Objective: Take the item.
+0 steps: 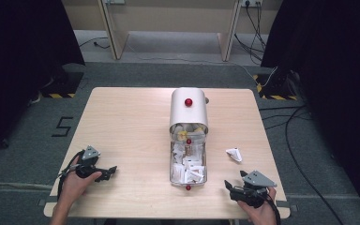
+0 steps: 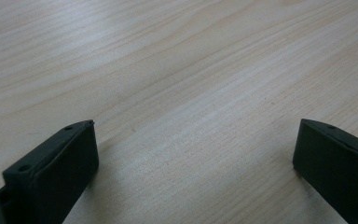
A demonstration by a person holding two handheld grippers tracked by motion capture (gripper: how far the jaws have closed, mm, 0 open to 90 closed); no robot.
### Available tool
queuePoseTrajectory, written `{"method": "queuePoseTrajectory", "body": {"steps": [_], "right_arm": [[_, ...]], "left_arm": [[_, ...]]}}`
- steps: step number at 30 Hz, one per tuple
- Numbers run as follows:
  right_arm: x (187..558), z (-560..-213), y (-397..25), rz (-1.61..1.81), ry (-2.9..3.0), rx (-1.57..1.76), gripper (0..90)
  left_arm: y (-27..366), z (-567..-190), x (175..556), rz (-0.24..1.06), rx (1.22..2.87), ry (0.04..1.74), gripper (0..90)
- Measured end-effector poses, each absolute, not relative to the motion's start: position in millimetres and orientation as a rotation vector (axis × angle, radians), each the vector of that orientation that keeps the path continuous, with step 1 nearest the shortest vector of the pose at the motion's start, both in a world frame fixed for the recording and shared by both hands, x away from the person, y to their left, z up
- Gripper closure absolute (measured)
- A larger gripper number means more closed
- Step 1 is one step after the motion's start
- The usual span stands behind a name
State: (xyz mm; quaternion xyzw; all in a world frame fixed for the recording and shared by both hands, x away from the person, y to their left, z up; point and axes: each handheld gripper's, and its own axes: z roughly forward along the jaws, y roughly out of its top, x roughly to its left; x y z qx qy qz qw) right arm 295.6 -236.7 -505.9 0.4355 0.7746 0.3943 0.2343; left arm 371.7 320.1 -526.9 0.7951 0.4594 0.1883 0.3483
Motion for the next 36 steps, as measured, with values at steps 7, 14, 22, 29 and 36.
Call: {"method": "queuePoseTrajectory", "body": {"steps": [7,14,22,29,36], "right_arm": [[289.3,-509.7,-237.8,1.075,2.133,1.196,27.6],[281.6,-512.4,-240.5,1.081,2.131,1.214,27.6],[276.7,-516.8,-241.4,1.08,2.133,1.229,27.5],[270.5,-524.1,-245.1,1.064,2.142,1.265,26.0],[264.9,-528.6,-245.3,1.075,2.121,1.231,20.8]], "left_arm": [[320.2,-526.9,371.7,0.488,2.061,1.191,0.0],[320.1,-526.9,371.7,0.488,2.061,1.191,0.0],[320.1,-526.9,371.7,0.488,2.061,1.191,0.0],[320.1,-526.9,371.6,0.488,2.061,1.191,0.0],[320.1,-527.0,371.6,0.489,2.06,1.191,0.0]]}}
